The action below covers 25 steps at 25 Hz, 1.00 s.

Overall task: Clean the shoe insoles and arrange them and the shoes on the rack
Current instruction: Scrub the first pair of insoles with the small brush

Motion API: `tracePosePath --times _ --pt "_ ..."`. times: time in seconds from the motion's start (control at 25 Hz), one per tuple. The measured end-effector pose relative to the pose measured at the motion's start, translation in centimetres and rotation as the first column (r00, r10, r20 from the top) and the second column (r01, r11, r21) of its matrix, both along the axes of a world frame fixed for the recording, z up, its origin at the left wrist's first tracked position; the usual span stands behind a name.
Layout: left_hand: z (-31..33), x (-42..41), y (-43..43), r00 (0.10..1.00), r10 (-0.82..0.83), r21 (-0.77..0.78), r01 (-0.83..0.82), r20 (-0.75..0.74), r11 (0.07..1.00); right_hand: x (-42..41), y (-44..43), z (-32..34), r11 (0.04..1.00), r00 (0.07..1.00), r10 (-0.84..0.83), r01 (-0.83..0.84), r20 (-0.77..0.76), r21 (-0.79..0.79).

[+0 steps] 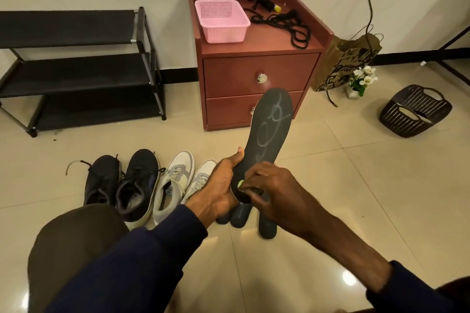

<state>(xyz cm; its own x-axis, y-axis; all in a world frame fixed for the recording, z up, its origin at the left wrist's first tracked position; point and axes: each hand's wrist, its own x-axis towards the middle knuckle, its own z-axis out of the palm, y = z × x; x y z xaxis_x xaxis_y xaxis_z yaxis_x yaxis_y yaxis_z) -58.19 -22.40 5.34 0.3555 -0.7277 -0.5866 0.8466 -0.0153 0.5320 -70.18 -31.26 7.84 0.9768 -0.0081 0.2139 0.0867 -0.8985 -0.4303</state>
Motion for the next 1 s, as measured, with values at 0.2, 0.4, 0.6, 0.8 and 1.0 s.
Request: tracePosePath --times 0.2,0.4,0.6,0.8,1.0 --pt "-0.3 0.7 -0.8 0.992 0.123 -0.052 -0.123 0.011 0.991 3.2 -4.1 -0.7 0.973 0.956 -0.229 0.232 0.183 0.006" --pt "-3.3 0.7 -0.3 0.993 0.102 0.091 -0.107 0.062 0.99 1.2 -2.4 -3.1 0.997 0.997 0.072 -0.071 -0.041 0.033" --pt "-3.9 -0.3 -0.8 0.99 0.124 0.073 -0.128 0.061 0.989 1.8 -3.0 -5.1 0.987 0.986 -0.15 0.145 0.067 0.075" --pt "-4.3 -0.7 -0.3 0.991 0.115 0.083 -0.121 0.073 0.989 0.9 -4.0 -5.5 0.995 0.994 -0.1 0.099 0.054 0.027" --pt "-4.8 -0.6 0.6 0.991 0.104 0.109 -0.112 0.083 0.988 0.1 0.5 -5.8 0.997 0.999 -0.03 0.027 0.044 0.072"
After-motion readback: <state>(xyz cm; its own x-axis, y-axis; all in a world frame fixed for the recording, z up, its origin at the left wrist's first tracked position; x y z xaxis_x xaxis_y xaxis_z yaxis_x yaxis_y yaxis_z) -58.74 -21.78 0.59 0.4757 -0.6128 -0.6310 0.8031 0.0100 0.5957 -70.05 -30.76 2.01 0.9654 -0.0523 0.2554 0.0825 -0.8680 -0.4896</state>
